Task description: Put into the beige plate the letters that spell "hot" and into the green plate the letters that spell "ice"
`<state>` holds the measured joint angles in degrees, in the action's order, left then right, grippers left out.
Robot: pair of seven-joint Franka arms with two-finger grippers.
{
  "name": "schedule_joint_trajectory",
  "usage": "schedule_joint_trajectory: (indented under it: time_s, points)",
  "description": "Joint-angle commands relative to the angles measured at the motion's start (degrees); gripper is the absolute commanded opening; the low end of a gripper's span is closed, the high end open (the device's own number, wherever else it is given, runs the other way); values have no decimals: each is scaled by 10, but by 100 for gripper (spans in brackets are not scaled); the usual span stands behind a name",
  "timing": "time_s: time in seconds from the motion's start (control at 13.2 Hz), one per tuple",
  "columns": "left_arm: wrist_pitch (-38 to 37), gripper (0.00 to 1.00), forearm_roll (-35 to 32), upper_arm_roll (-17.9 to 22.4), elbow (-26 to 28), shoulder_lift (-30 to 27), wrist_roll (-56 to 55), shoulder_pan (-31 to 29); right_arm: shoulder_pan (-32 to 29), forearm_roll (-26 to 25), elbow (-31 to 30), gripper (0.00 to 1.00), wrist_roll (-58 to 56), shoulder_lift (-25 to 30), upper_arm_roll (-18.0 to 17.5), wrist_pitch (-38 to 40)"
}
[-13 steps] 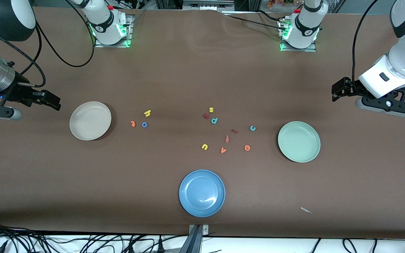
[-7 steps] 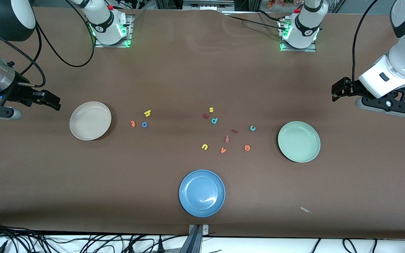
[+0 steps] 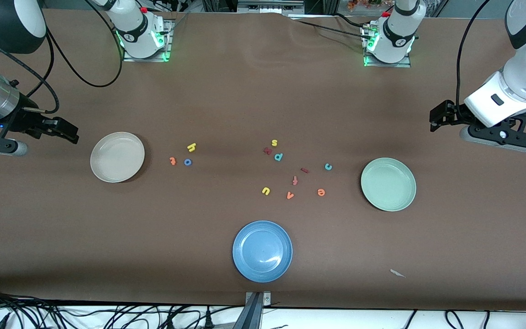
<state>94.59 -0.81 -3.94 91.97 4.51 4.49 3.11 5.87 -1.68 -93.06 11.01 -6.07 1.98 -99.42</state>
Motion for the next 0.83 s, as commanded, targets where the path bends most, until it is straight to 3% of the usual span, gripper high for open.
schedule_joint_trajectory:
  time_s: [0.0, 0.76]
  points:
    - [-7, 100, -10, -1, -14, 8, 9, 0, 1, 0, 3, 100, 4, 5, 0, 10]
    - [-10, 100, -7, -2, -10, 15, 8, -4, 0, -1, 2, 100, 4, 5, 0, 10]
